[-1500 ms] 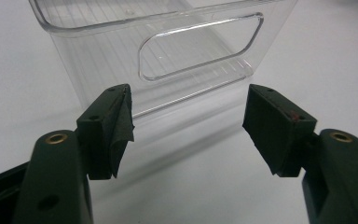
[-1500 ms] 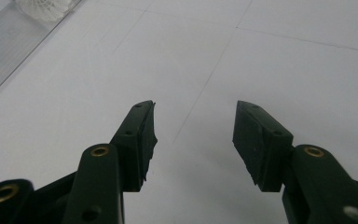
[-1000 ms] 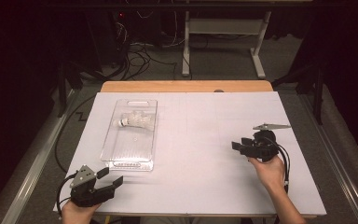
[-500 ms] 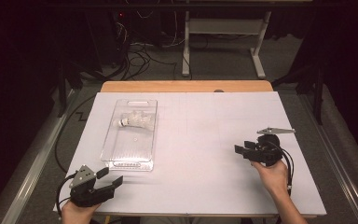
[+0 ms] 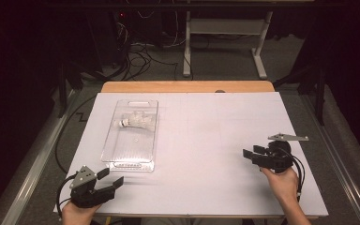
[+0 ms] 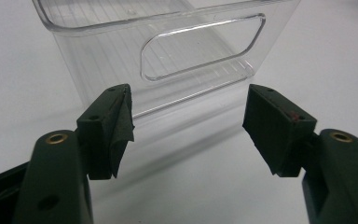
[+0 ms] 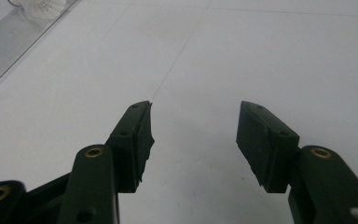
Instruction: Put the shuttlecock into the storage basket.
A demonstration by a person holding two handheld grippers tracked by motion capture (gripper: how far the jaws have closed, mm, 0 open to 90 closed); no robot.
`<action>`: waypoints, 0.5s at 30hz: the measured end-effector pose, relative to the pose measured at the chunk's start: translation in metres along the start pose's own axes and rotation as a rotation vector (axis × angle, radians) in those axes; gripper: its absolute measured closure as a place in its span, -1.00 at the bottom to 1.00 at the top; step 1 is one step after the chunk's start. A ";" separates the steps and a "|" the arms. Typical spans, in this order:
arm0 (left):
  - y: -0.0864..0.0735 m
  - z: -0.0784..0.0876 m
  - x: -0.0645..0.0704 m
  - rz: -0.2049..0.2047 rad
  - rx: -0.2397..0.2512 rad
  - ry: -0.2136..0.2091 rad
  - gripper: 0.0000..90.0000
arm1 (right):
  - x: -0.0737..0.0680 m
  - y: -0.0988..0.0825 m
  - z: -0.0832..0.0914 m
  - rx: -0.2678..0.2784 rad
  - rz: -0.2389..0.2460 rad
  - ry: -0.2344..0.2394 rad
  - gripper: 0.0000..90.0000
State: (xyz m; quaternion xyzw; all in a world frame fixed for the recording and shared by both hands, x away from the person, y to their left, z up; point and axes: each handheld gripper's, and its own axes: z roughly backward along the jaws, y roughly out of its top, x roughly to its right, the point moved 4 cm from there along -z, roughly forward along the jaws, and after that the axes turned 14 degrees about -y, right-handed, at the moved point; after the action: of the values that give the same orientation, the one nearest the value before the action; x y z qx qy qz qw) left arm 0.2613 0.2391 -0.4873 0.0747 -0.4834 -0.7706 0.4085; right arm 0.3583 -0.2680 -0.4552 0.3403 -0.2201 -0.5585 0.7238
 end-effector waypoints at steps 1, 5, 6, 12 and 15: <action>0.000 0.000 0.000 0.000 0.000 0.000 -0.25 | 0.001 -0.001 0.001 0.006 0.004 0.000 0.01; 0.000 0.000 -0.001 0.003 0.008 0.000 -0.25 | 0.000 -0.002 0.006 0.022 -0.001 0.001 -0.01; 0.000 0.000 -0.001 0.003 0.008 0.000 -0.25 | 0.000 -0.003 0.007 0.025 0.002 0.000 -0.01; 0.000 0.000 -0.001 0.006 0.011 0.001 -0.25 | -0.001 -0.008 0.011 0.031 0.013 0.001 -0.03; 0.000 0.000 -0.001 0.007 0.012 0.002 -0.25 | -0.001 -0.011 0.013 0.035 0.015 -0.002 -0.05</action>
State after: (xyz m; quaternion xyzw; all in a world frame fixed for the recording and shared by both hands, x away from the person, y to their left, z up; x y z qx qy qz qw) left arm 0.2621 0.2399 -0.4873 0.0760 -0.4878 -0.7663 0.4113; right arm 0.3420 -0.2723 -0.4542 0.3506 -0.2330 -0.5495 0.7217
